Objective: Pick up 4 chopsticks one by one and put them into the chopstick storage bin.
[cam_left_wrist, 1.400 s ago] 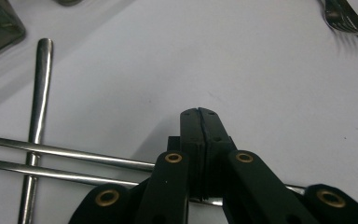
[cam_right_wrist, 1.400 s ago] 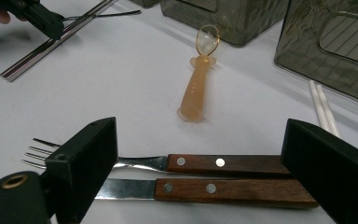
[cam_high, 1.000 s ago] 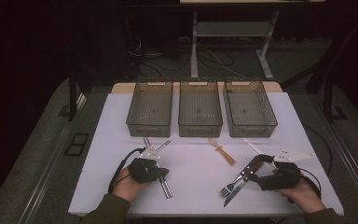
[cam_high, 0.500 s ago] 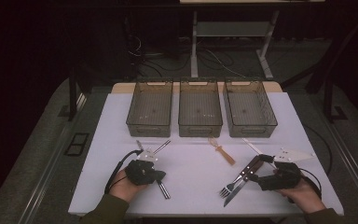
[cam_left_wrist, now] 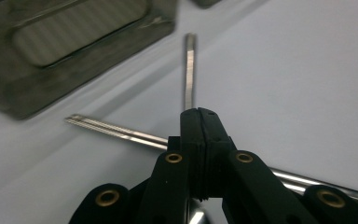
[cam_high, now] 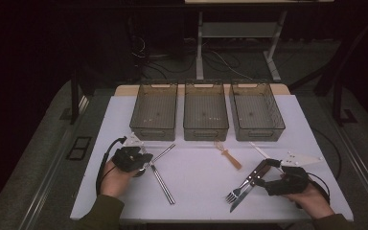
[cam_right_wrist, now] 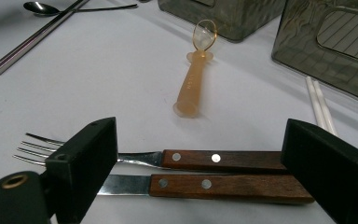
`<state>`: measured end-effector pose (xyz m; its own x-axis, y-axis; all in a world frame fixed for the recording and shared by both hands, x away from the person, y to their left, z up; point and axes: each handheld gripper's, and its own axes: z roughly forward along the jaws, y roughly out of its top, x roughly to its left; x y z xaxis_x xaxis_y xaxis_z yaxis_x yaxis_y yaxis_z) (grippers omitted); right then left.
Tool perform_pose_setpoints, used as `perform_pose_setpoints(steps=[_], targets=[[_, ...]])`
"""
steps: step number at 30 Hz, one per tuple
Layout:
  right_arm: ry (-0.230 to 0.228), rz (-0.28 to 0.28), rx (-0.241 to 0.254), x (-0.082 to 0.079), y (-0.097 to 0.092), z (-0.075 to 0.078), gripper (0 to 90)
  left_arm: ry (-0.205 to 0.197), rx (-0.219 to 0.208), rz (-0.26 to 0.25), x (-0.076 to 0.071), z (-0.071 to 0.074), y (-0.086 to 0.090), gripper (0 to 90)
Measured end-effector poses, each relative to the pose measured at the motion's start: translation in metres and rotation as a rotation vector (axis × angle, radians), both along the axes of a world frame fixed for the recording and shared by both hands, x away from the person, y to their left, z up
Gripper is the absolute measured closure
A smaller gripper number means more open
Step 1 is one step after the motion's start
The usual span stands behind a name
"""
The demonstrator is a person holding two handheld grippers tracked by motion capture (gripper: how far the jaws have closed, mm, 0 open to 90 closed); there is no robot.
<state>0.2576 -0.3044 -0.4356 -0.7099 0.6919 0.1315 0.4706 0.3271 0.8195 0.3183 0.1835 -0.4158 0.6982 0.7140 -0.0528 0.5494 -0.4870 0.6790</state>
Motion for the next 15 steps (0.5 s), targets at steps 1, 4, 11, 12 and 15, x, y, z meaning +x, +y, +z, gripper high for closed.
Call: perform_pose_setpoints(steps=[1, 4, 11, 12, 15], targets=[[0.000, 0.000, 0.000, 0.000, 0.000, 0.000, 10.7, 0.012, 0.022, 0.028, 0.006, -0.003, 0.004, 89.0], [-0.001, 0.000, -0.001, 0.000, 0.000, 0.000, 10.8, 0.031, 0.040, 0.059, 0.014, -0.009, 0.008, 89.0], [0.001, -0.001, -0.002, 0.001, 0.000, 0.000, 10.8, 0.050, 0.064, 0.079, 0.024, -0.015, 0.011, 89.0], [0.001, -0.001, -0.002, 0.001, 0.000, 0.000, 10.8, 0.051, 0.067, 0.074, 0.025, -0.016, 0.010, 89.0], [0.001, -0.001, -0.002, 0.001, 0.000, -0.001, 10.8, 0.053, 0.067, 0.070, 0.028, -0.017, 0.007, 89.0]])
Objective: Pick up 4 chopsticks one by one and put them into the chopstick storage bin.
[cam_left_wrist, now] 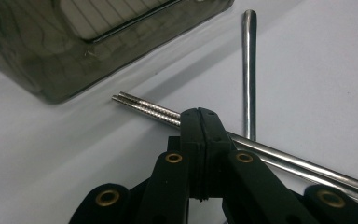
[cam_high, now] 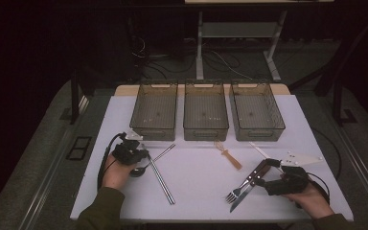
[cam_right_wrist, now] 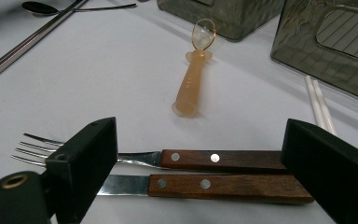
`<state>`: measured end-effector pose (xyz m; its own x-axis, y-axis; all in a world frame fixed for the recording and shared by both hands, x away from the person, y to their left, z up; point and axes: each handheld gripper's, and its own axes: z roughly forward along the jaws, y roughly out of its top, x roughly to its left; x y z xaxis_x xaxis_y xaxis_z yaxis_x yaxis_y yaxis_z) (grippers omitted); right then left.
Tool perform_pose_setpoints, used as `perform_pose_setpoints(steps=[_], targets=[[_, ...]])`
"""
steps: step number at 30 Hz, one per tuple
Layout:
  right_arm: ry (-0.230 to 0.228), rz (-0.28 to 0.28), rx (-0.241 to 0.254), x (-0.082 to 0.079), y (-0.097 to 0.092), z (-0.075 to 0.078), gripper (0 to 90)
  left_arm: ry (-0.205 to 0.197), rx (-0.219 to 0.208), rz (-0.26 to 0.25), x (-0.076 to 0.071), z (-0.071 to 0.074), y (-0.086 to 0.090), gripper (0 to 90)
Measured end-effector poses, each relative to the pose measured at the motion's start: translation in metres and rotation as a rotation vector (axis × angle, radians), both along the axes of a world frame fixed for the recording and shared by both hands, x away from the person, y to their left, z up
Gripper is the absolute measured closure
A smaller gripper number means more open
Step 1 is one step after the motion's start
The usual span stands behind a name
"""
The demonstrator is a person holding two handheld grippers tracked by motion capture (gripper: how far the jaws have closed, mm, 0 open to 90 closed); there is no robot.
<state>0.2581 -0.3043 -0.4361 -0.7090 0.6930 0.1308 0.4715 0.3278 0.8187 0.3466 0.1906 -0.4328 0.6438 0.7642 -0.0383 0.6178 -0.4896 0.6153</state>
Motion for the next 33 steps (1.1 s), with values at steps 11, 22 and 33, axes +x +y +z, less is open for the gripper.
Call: perform_pose_setpoints(steps=[11, 22, 33], targets=[[0.001, -0.001, -0.001, 0.000, 0.000, 0.000, 10.8, 0.011, -0.002, -0.038, 0.009, -0.002, -0.015, 89.0], [0.001, -0.001, -0.003, 0.000, 0.000, 0.000, 10.8, 0.020, -0.006, -0.084, 0.014, -0.002, -0.034, 89.0], [0.001, -0.002, -0.002, 0.000, 0.000, 0.000, 10.7, 0.017, 0.005, -0.116, 0.018, -0.002, -0.049, 89.0]])
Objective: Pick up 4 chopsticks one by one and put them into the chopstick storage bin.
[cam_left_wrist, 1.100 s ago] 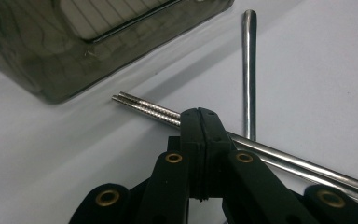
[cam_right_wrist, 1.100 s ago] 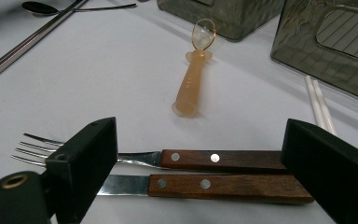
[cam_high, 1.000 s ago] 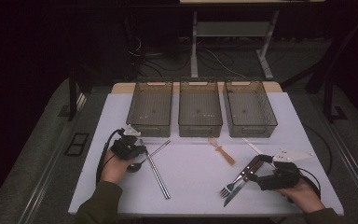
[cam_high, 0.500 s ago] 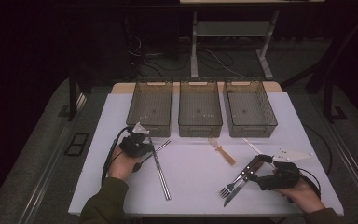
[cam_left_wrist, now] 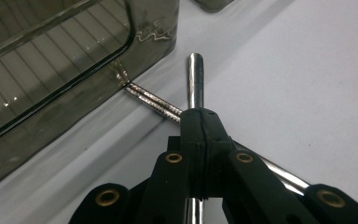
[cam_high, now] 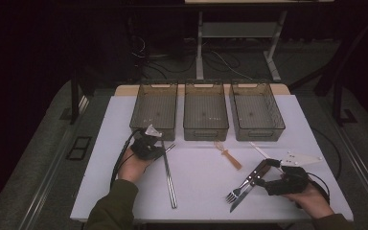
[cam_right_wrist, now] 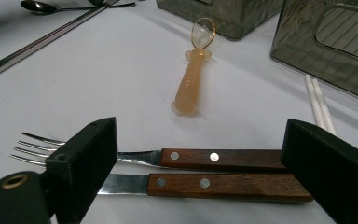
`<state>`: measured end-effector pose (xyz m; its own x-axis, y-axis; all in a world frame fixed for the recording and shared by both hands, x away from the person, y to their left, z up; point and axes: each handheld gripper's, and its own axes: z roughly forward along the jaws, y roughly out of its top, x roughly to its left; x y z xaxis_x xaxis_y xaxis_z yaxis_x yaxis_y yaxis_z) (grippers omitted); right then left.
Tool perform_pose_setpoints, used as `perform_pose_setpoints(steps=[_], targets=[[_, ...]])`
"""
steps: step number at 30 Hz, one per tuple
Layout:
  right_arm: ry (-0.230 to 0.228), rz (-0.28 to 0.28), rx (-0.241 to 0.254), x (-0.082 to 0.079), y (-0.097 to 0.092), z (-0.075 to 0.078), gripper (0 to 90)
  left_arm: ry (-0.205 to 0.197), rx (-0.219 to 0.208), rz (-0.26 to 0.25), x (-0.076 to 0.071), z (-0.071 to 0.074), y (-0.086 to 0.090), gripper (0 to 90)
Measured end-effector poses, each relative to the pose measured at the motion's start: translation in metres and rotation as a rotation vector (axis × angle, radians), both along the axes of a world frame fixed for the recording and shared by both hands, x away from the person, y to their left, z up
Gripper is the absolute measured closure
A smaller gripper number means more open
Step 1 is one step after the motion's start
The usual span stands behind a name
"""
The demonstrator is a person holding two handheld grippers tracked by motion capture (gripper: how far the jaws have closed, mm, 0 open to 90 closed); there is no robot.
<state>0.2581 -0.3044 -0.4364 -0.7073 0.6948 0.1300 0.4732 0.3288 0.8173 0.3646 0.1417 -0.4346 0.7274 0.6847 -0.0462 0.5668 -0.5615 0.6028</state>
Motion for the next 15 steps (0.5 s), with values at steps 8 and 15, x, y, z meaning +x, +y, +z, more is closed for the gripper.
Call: perform_pose_setpoints(steps=[8, 15], targets=[[-0.002, -0.001, 0.001, -0.001, -0.001, 0.001, 10.7, -0.030, -0.061, -0.033, -0.023, 0.015, 0.000, 88.9], [-0.004, 0.002, -0.005, -0.001, -0.001, 0.001, 10.7, 0.007, -0.120, -0.192, -0.069, 0.013, -0.020, 88.9]])
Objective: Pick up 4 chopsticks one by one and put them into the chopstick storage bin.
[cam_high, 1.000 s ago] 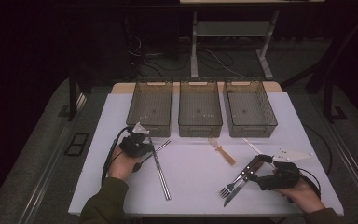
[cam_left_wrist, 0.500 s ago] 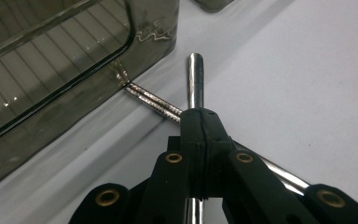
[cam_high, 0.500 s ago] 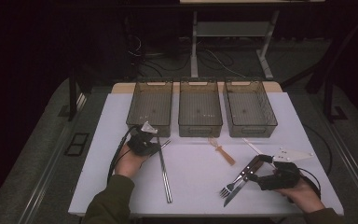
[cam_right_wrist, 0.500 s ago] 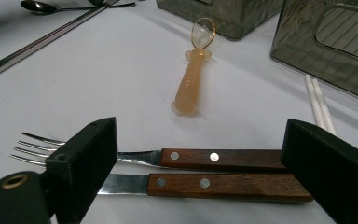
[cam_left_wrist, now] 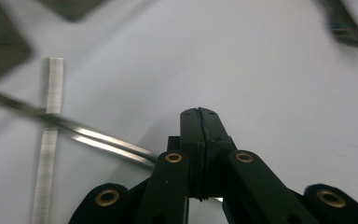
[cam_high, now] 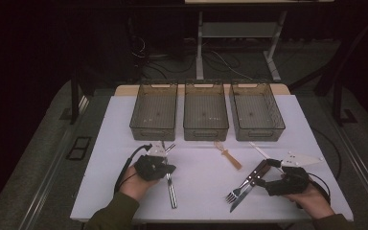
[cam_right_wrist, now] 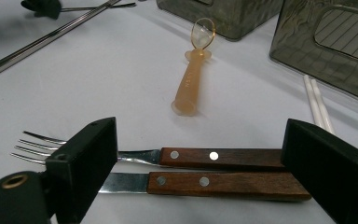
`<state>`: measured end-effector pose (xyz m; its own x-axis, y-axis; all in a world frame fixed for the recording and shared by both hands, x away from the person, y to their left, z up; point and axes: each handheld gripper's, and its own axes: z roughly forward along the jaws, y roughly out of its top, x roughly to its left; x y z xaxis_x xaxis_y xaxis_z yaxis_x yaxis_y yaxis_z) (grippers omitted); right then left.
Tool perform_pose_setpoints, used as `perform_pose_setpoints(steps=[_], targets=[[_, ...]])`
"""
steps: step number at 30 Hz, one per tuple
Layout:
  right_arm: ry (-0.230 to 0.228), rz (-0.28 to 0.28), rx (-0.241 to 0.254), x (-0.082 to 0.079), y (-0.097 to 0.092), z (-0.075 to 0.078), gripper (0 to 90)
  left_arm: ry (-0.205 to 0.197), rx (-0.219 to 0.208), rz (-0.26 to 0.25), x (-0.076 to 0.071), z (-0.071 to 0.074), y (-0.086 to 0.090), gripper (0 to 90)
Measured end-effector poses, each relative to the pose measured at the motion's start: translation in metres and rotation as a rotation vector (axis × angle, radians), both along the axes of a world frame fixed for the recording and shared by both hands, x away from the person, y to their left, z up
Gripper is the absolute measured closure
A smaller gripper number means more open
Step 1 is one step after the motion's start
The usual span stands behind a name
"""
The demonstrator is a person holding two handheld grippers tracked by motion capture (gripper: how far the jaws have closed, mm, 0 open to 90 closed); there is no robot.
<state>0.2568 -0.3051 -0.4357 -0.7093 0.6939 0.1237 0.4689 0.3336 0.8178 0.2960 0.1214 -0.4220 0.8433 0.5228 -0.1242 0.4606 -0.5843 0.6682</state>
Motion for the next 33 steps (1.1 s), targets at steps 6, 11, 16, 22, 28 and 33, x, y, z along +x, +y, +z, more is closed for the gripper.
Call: perform_pose_setpoints(steps=[6, 11, 16, 22, 28, 33], targets=[[0.001, -0.002, -0.001, 0.000, 0.000, 0.000, 10.8, 0.050, -0.019, -0.072, -0.023, -0.007, -0.009, 88.9], [0.003, -0.003, -0.002, 0.000, 0.000, 0.000, 10.7, 0.086, 0.004, -0.103, -0.034, -0.012, -0.013, 89.0], [0.003, -0.006, -0.002, 0.000, 0.000, 0.000, 10.7, 0.104, 0.036, -0.139, -0.042, -0.016, -0.015, 89.0], [0.003, -0.005, -0.002, 0.000, 0.000, 0.000, 10.8, 0.111, 0.038, -0.138, -0.047, -0.016, -0.011, 89.0], [0.004, -0.006, -0.002, 0.000, 0.000, 0.000, 10.8, 0.112, 0.045, -0.131, -0.050, -0.015, -0.005, 89.0], [0.006, -0.006, -0.003, 0.000, 0.001, -0.001, 10.8, 0.112, 0.047, -0.113, -0.053, -0.015, 0.003, 89.0]])
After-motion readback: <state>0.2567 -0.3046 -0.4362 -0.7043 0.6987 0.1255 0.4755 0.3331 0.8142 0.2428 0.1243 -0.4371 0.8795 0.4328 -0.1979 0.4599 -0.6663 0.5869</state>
